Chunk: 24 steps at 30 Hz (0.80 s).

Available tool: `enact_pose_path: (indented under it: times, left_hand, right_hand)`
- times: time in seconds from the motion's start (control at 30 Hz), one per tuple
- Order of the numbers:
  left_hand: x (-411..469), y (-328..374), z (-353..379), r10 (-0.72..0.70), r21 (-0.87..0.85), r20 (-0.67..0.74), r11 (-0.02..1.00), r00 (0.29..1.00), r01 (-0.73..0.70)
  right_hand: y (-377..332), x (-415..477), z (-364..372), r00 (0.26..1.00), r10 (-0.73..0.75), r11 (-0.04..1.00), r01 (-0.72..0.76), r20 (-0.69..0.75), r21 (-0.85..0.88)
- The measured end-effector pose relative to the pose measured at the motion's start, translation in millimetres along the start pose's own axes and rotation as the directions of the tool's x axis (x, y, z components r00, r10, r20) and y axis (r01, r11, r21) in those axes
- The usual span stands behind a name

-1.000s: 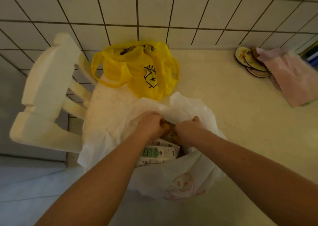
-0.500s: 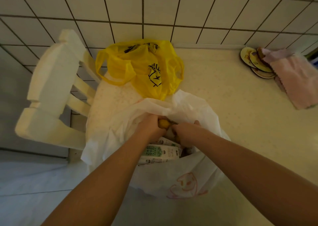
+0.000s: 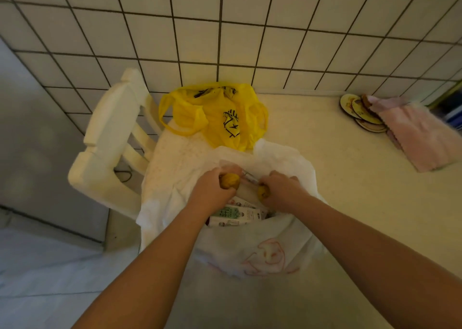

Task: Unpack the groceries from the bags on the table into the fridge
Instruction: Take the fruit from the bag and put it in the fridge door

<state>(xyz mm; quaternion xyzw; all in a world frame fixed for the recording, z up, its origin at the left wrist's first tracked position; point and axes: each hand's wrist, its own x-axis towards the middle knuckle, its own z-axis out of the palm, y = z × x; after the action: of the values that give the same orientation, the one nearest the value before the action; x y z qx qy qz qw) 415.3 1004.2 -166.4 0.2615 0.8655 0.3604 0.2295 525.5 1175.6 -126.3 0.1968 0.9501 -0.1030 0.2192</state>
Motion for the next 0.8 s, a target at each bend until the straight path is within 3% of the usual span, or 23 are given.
enact_pose_path:
  times: [0.23,0.4,0.8]
  left_hand:
    - [-62.1,5.5,-20.1,0.058,-0.142,-0.155,0.987,0.986,-0.081]
    - [-114.7,14.5,-27.8,0.092,-0.264,-0.228,0.952,0.969,-0.153]
    - [-259.9,19.2,-31.4,0.089,-0.419,-0.282,0.884,0.955,-0.206]
  right_hand:
    - [-11.3,-69.7,-3.6,0.941,0.018,0.953,0.086,-0.339,0.289]
    - [-26.7,-123.9,6.8,0.881,0.071,0.863,0.181,-0.467,0.472]
    - [-68.7,-259.6,68.7,0.821,0.214,0.665,0.275,-0.530,0.695]
